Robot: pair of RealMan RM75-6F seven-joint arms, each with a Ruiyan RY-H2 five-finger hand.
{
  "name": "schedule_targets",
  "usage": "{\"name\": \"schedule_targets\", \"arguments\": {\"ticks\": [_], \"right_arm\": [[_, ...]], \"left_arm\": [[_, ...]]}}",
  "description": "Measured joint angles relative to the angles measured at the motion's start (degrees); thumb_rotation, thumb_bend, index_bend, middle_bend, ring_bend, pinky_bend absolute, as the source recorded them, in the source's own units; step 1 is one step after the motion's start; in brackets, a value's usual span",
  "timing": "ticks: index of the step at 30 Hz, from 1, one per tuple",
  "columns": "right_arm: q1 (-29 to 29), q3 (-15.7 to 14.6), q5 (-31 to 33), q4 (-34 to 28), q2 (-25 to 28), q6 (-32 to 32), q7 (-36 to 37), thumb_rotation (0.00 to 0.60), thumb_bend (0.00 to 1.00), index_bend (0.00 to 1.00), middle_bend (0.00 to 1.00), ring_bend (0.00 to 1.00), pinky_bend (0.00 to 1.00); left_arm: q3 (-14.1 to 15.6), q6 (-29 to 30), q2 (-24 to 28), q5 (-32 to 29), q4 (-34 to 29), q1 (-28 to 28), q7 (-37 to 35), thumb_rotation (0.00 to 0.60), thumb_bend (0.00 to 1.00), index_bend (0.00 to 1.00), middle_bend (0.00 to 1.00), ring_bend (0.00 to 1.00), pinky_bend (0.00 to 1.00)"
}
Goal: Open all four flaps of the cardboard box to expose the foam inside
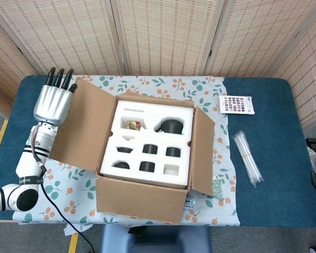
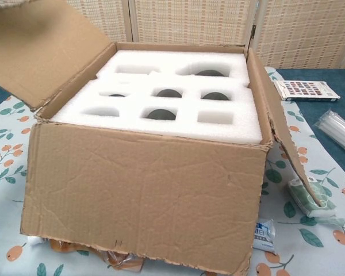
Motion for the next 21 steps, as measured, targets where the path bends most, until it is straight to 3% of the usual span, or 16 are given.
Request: {"name": "schedule_targets", "arguments": {"ticks": [6,11,16,21], "right_arm": [[0.0,0.0,0.2,0.0,0.0,-0.1,-0.2,0.385,0.49,0.26,0.0,0.0,0.0],[0.1,0.0,0.6,-0.2,-0.2,-0.5,-1.6,0.385,0.49,0.26,0.0,0.0,0.0],[0.5,0.5,2.1,-1.0,-0.8,-1.4,-6.0,0.383,0.49,0.26,0.0,0.0,0.0],[1.2,1.4,4.3,-2.1,-2.4,-2.2,-12.5,0.396,0.49,0.23,0.0,0.0,0.0]], "left_arm": [[0.2,0.5,1.6,-4.8,0.6,1.9,-0.8,0.6,1.0,0.27,0.06,0.0,0.0],[0.9,2.2,3.3,-1.8,-1.7,5.5,-5.7,0.6,0.98,0.14,0.05,0.0,0.0],[3.3,6.7,5.1,7.2,-5.1,12.4,-14.0,0.6,0.65,0.04,0.04,0.0,0.0],[7.5,14.7,5.4,18.8,-6.6,22.0,-23.1,0.6,0.46,0.01,0.03,0.0,0.0]]}}
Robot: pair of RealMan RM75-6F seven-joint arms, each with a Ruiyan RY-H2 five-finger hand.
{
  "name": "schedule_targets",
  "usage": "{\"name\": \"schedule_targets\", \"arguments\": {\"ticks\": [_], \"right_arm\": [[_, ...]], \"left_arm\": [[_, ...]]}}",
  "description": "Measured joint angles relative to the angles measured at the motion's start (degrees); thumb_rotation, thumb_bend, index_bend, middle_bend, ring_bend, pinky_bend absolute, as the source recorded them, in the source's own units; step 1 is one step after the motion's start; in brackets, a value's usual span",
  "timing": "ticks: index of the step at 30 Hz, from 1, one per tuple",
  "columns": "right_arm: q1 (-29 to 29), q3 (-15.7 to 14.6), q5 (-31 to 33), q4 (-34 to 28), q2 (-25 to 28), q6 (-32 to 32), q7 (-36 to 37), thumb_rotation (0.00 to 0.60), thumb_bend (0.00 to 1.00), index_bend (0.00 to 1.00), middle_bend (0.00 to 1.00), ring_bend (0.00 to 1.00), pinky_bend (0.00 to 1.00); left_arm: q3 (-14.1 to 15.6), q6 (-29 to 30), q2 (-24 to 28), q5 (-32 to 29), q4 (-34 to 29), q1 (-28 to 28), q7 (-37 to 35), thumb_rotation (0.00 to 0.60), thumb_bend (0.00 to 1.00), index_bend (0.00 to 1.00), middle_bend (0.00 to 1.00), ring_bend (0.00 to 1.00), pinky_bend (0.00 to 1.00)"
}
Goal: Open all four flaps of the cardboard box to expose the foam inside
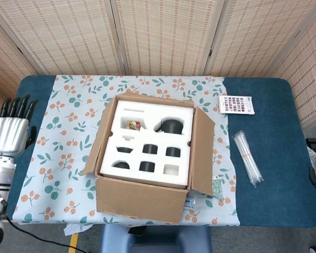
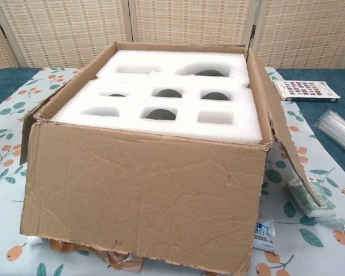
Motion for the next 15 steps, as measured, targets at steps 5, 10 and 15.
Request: {"name": "schedule_targets", "arguments": {"ticks": [5,10,15], "right_arm": [[1.1,0.2,1.8,-1.1,-1.5,-2.7,-5.0,0.483,0.49,0.2,0.0,0.0,0.0],[1.8,0.2,3.6,-2.6,-3.0,-4.3,-10.5,0.531,0.49,0.2,0.0,0.0,0.0],[2.2,-0.1,4.3,-4.9,-4.6,-4.7,-16.1,0.53,0.49,0.19,0.0,0.0,0.0]], "left_arm": [[4.4,8.8,-1.8,8.1,2.0,10.3,-8.5,0.6,0.32,0.01,0.03,0.0,0.0],[7.8,17.6,-5.0,11.9,5.9,19.9,-14.3,0.6,0.31,0.05,0.03,0.0,0.0],[8.9,25.1,-9.5,16.4,12.4,26.1,-18.4,0.6,0.31,0.06,0.03,0.0,0.0]]}}
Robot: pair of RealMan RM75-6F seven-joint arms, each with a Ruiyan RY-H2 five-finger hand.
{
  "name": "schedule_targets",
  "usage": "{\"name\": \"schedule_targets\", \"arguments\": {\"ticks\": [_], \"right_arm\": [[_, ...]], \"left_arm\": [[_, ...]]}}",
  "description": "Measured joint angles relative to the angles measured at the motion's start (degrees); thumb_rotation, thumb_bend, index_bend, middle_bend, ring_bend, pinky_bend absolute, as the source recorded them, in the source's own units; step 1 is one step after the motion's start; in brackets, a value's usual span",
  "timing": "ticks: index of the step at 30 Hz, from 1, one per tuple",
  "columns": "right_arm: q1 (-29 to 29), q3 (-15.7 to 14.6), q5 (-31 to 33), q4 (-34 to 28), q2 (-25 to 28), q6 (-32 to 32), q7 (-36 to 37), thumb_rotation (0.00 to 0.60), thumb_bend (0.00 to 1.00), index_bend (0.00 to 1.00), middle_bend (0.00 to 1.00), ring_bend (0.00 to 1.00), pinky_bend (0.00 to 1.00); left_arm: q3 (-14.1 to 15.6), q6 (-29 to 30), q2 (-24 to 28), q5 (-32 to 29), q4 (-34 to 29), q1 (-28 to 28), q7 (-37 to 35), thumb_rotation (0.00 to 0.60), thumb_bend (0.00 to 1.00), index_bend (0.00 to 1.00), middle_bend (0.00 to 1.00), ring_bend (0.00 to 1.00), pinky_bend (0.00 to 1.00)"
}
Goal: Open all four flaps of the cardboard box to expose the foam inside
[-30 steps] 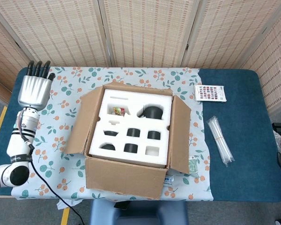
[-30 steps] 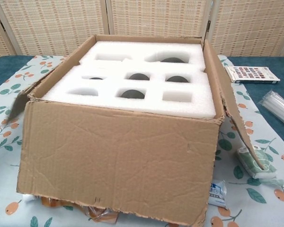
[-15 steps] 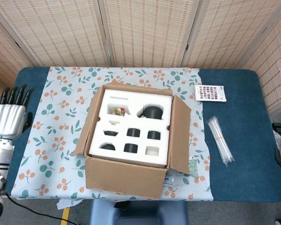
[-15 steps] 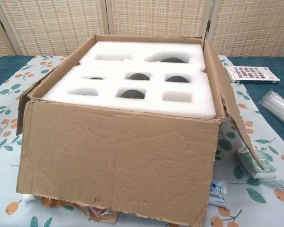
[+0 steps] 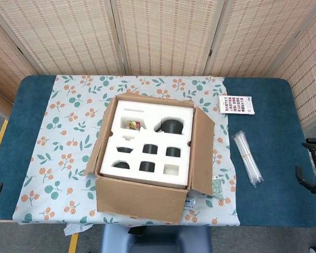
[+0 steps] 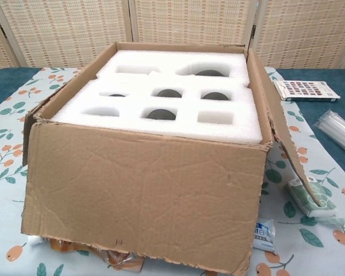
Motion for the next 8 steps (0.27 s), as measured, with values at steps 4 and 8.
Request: {"name": "schedule_targets", "arguments": {"ticks": [4,8], "right_arm": [[0.1,-0.4,-0.4,-0.6,-0.2,-0.4,-0.3,0.53,0.49,0.19,0.0,0.0,0.0],[0.4,-0.7,-0.6,-0.5,0.2,-1.5,0.5,0.53,0.49,0.19,0.0,0.0,0.0]], "left_arm": [[0.2,-1.1,-1.8,1.3,3.3,1.0,-2.7,0.6,0.32,0.08,0.03,0.0,0.0],[0.3,-4.9,-1.6,2.3,3.4,0.7,-4.4,0.6,0.32,0.08,0.03,0.0,0.0]]}}
